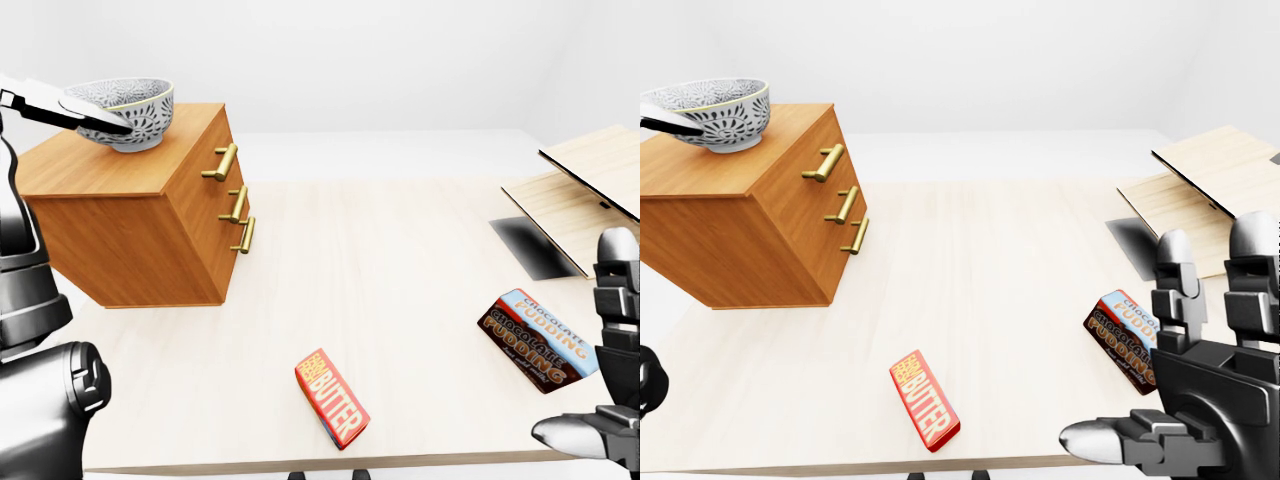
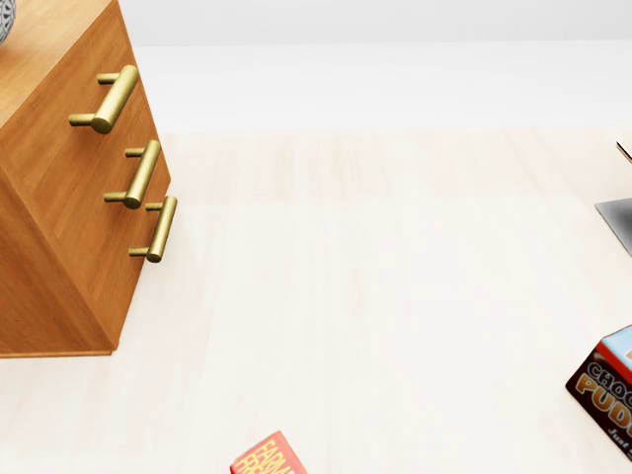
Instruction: Close the top drawer of the cabinet and put the bowl on top of it.
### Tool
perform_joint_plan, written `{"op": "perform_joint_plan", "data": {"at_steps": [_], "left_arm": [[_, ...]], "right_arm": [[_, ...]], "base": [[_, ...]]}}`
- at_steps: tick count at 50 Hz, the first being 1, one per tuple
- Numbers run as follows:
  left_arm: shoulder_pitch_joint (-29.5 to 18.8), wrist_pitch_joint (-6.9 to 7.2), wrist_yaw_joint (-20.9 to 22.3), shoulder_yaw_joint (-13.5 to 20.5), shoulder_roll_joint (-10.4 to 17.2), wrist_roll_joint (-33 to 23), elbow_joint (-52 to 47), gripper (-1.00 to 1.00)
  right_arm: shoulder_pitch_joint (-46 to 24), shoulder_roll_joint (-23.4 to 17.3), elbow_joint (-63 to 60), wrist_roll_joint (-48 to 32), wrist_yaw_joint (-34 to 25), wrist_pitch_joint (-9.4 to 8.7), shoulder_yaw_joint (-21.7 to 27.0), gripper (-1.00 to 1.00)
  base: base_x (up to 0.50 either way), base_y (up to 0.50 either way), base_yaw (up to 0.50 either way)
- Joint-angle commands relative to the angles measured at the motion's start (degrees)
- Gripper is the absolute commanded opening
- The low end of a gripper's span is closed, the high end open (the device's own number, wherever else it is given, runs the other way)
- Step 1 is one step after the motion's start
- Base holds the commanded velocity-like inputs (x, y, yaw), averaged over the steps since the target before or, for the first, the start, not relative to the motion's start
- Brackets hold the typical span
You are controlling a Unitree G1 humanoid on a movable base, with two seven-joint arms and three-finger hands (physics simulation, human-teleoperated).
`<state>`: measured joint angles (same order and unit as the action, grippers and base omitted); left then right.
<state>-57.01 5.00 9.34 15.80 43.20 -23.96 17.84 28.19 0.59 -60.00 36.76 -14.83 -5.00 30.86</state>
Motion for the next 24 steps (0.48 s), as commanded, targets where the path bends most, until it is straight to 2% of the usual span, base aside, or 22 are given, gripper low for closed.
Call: {"op": "perform_joint_plan", "data": {"at_steps": [1,6,9,19,21,22,23,24], "left_arm": [[8.1,0.00,8.6,2.8,-3.5,6.8,-28.1,1.00],[10.5,0.00,9.4,3.1,-5.3,9.0,-35.2,1.00],[12.3,0.00,11.5,4.8,-6.9,12.9,-42.9,1.00],[18.0,0.00,11.7,7.2,-9.8,21.4,-61.3,1.00],[18.8,0.00,12.2,8.5,-11.4,23.6,-65.7,1.00],[18.9,0.00,11.9,8.6,-11.3,24.1,-65.8,1.00],[20.1,0.00,12.1,9.6,-13.3,25.5,-68.5,1.00],[21.0,0.00,12.0,9.7,-14.1,26.4,-69.6,1.00]], "right_arm": [[0.0,0.0,0.0,-0.4,0.1,0.00,-0.4,1.00],[-0.5,0.4,0.0,-0.7,-0.2,0.00,-0.1,1.00],[-0.3,0.4,0.0,-0.5,-0.3,0.00,-0.1,1.00],[-0.3,0.9,0.0,-1.5,-0.7,0.00,-0.7,1.00],[-0.6,1.0,0.0,-1.7,-0.8,0.00,-0.7,1.00],[-0.6,1.1,0.0,-1.7,-0.8,0.00,-0.7,1.00],[-0.9,1.3,0.0,-2.1,-0.9,0.00,-0.9,1.00],[-1.0,1.5,0.0,-2.4,-1.1,0.00,-0.9,1.00]], "base": [[0.00,0.00,0.00],[0.00,0.00,0.00],[0.00,0.00,0.00],[0.00,0.00,0.00],[0.00,0.00,0.00],[0.00,0.00,0.00],[0.00,0.00,0.00],[0.00,0.00,0.00]]}}
